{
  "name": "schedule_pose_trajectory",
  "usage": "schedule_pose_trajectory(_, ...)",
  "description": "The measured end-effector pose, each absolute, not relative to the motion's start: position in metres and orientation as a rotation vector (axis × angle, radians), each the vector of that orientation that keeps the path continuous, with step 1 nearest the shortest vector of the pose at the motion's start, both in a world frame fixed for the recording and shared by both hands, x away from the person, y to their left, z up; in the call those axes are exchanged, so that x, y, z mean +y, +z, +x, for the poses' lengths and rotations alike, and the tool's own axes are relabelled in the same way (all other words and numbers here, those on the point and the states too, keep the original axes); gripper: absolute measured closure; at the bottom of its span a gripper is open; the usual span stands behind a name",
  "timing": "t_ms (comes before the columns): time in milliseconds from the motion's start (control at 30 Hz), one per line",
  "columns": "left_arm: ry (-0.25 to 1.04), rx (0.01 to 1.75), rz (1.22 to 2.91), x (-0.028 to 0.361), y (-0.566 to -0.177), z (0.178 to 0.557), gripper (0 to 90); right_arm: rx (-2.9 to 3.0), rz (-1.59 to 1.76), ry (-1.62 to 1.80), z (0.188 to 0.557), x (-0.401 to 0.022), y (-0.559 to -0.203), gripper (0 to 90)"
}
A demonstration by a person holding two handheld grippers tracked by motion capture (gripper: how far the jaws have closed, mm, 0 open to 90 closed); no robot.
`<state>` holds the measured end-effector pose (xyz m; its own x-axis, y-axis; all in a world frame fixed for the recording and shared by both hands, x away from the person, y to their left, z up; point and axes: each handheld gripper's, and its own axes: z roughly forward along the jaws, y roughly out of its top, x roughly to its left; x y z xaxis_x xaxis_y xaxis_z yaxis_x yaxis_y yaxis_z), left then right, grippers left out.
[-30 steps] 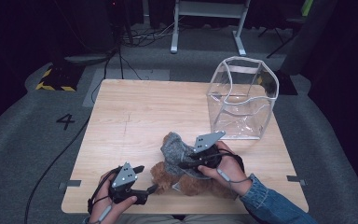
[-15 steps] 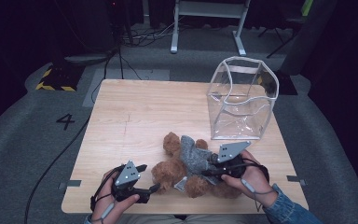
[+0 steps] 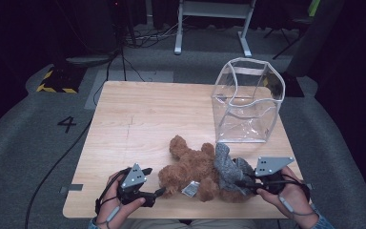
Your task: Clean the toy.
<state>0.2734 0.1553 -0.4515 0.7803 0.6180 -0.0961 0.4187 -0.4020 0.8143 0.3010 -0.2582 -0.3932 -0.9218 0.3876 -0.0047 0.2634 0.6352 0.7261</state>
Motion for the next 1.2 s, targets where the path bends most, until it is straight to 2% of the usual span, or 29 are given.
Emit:
schedule_pose_trajectory(400, 0.274, 0.775, 2.055, 0.154, -0.453, 0.274, 21.2, 2.672, 0.734, 1.083, 0.289, -0.314, -0.408, 78.4)
schedule_pose_trajectory(800, 0.289, 0.792, 2.052, 0.158, -0.451, 0.274, 21.4, 2.528, 1.004, 0.913, 0.309, -0.362, -0.43, 77.7)
schedule_pose_trajectory(833, 0.283, 0.793, 2.048, 0.159, -0.451, 0.273, 21.5, 2.47, 1.08, 0.931, 0.315, -0.368, -0.434, 71.7)
schedule_pose_trajectory(867, 0.283, 0.793, 2.048, 0.159, -0.451, 0.273, 21.5, 2.47, 1.08, 0.931, 0.315, -0.368, -0.434, 71.7)
schedule_pose_trajectory(900, 0.286, 0.794, 2.049, 0.159, -0.451, 0.273, 21.5, 2.414, 1.145, 0.948, 0.319, -0.369, -0.439, 52.8)
schedule_pose_trajectory(933, 0.291, 0.792, 2.052, 0.159, -0.451, 0.273, 21.5, 2.414, 1.145, 0.948, 0.319, -0.369, -0.439, 52.8)
schedule_pose_trajectory(967, 0.288, 0.796, 2.051, 0.16, -0.451, 0.273, 21.5, 2.374, 1.146, 0.961, 0.321, -0.368, -0.442, 35.6)
schedule_pose_trajectory(1000, 0.288, 0.796, 2.051, 0.16, -0.451, 0.273, 21.5, 2.374, 1.146, 0.961, 0.321, -0.368, -0.442, 35.6)
schedule_pose_trajectory(1033, 0.292, 0.797, 2.055, 0.162, -0.452, 0.273, 21.5, 2.352, 1.146, 0.949, 0.321, -0.369, -0.44, 28.5)
schedule_pose_trajectory(1200, 0.301, 0.801, 2.053, 0.164, -0.451, 0.271, 21.0, 2.296, 1.089, 0.986, 0.31, -0.373, -0.428, 25.4)
